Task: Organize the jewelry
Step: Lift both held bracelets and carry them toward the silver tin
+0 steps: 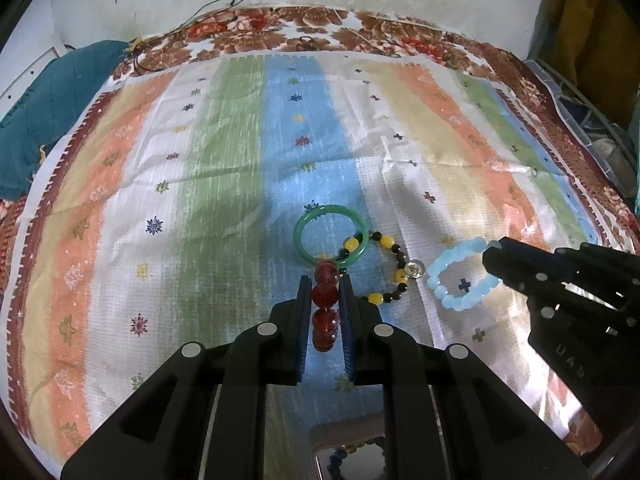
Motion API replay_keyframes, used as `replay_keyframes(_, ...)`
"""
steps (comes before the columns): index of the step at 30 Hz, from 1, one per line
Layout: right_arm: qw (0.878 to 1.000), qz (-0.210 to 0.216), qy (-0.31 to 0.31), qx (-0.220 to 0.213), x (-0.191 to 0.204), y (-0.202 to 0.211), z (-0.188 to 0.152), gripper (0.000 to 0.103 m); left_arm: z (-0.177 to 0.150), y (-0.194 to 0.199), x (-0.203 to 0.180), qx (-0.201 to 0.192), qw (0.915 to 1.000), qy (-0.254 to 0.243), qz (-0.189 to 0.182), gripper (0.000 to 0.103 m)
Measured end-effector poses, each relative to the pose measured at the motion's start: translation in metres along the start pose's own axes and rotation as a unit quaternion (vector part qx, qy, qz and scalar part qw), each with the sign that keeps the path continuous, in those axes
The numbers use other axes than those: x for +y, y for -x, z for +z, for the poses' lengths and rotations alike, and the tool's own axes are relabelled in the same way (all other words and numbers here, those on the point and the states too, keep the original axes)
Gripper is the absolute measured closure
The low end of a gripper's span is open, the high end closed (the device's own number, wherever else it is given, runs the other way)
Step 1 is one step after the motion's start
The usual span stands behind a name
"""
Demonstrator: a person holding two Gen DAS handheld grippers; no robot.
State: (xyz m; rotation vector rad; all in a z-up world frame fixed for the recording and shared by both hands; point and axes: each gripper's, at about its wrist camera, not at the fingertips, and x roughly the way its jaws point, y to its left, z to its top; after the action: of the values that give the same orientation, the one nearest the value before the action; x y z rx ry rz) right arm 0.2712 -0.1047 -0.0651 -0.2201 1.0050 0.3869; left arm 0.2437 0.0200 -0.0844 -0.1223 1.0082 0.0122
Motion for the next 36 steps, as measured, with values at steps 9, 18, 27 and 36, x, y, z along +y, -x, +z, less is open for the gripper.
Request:
replay_keyframes(9,1.000,0.004,-0.003,-0.018,0.004,0.018,-0.004,0.091,-0.002,0.024,-0.004,-0.024,0.9997,0.002,-0.008,0.090)
replay_keyframes(18,0.999,0.006,0.007,-0.035,0.013,0.037,-0.012,0.091,-0.012,0.043,-0.006,-0.035,0.9990,0.010,-0.026,0.090)
replay_keyframes(27,0.999,0.010,0.015,-0.046,0.020,0.054,-0.023,0.091,-0.023,0.064,-0.014,-0.050,0.9980,0.006,-0.037,0.090)
replay_keyframes(36,0.998,0.009,0.019,-0.057,0.022,0.066,-0.032,0.091,-0.035,0.075,-0.017,-0.057,0.9975,0.001,-0.043,0.090)
